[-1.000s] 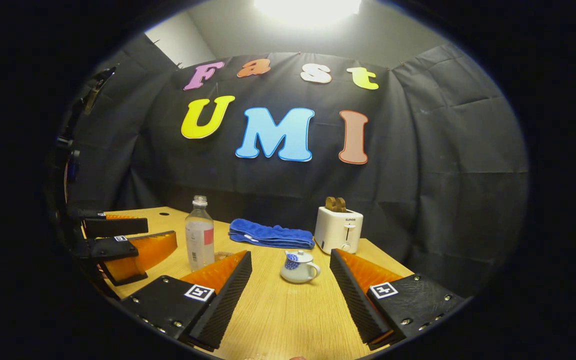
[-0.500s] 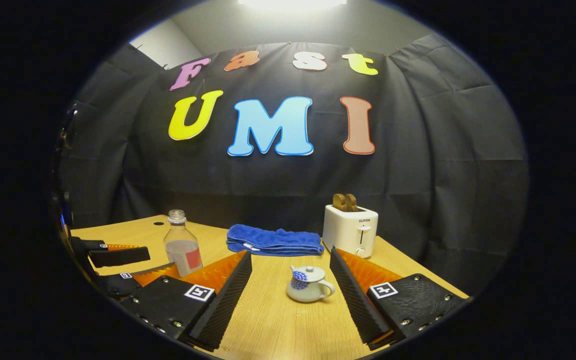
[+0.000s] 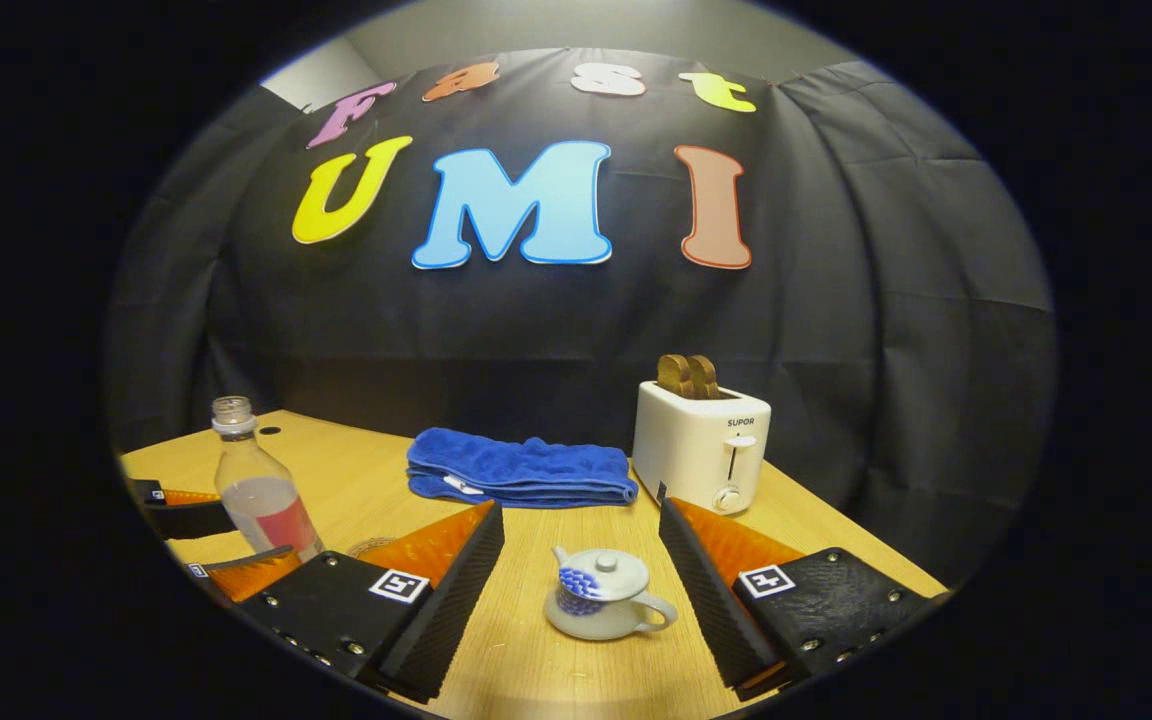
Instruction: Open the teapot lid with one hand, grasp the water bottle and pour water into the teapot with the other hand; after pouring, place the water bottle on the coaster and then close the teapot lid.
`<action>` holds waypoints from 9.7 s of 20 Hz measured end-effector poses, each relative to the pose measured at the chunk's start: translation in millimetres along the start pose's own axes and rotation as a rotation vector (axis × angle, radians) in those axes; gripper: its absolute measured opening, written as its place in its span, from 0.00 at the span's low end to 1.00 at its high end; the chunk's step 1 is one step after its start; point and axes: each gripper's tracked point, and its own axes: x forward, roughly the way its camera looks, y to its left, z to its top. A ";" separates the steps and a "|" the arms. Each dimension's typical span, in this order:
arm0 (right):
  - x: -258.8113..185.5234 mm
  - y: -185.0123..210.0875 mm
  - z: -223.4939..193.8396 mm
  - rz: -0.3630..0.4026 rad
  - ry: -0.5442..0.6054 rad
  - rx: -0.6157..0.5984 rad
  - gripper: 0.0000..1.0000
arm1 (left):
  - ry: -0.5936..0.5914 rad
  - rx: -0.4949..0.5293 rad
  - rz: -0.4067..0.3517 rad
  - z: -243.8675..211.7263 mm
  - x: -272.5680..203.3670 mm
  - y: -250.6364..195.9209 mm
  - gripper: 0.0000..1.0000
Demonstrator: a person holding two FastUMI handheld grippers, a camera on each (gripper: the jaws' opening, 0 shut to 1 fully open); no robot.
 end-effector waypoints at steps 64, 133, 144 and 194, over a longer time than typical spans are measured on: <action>3.0 -131.5 9.0 -0.151 -0.015 0.078 0.12 | 0.087 0.839 -0.034 42.5 69.0 -24.2 0.84; -4.3 -148.5 5.8 -0.129 0.007 0.278 0.12 | 0.074 2.286 -0.080 76.6 114.0 -128.7 0.84; -7.6 -149.7 12.3 -0.145 -0.015 0.268 0.12 | 0.185 1.623 -0.100 33.7 117.2 -56.1 0.85; 19.3 -80.3 -12.5 0.000 0.048 0.158 0.12 | 0.071 -0.025 -0.028 -5.0 118.0 -13.6 1.00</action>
